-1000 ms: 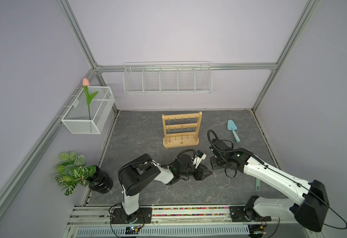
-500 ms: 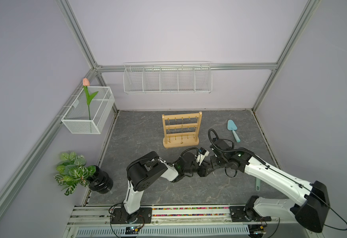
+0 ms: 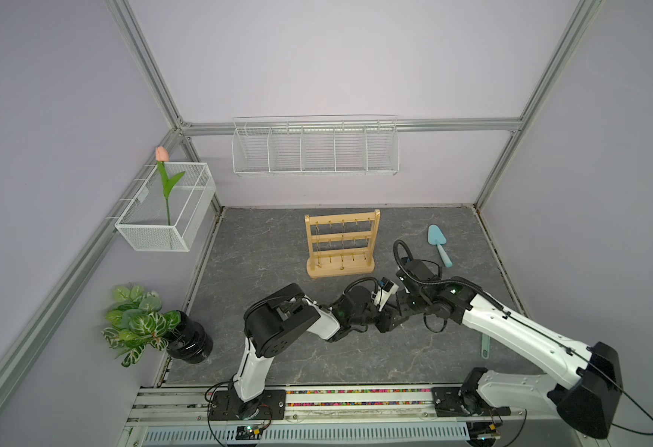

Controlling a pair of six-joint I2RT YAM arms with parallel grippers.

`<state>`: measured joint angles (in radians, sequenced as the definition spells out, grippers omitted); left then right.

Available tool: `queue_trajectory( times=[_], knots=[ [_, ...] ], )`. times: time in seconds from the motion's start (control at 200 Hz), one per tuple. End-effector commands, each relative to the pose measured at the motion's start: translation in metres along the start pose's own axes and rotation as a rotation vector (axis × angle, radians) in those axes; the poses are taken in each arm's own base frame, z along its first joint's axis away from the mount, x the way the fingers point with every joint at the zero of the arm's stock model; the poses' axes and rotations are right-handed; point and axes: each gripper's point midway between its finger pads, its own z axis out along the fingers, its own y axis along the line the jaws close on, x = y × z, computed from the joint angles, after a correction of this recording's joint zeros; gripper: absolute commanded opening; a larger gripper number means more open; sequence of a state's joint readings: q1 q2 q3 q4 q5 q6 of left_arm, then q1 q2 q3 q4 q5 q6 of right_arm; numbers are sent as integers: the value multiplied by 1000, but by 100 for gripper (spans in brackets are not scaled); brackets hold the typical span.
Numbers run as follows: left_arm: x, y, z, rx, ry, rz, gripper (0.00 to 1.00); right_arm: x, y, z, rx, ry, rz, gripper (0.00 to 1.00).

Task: Hang the necklace on the jewelry display stand
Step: Pick up the necklace from the center of the board.

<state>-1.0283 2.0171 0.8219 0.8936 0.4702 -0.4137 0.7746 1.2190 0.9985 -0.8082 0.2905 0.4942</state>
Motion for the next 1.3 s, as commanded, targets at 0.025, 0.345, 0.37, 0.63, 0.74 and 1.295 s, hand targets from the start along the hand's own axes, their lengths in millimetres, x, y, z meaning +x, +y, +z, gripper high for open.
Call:
queue_trajectory(
  times=[0.025,0.345,0.37,0.63,0.74,1.295],
  knots=[
    [0,-5,5,34,-4,3,37,-3,-4,-6,-1,-13,14,7],
    [2,-6,6,41,5,-6,18,-3,-5,-3,-3,-11,17,7],
    [3,-5,6,42,6,-8,17,-3,-5,-3,-2,-10,18,7],
    [1,-10,6,64,13,-25,8,1,-7,4,-7,11,29,7],
    [-7,-19,4,91,5,-46,7,5,-3,8,-35,37,28,7],
    [-83,-78,-39,227,-152,-126,6,-17,-4,-22,-142,5,49,31]
  ],
)
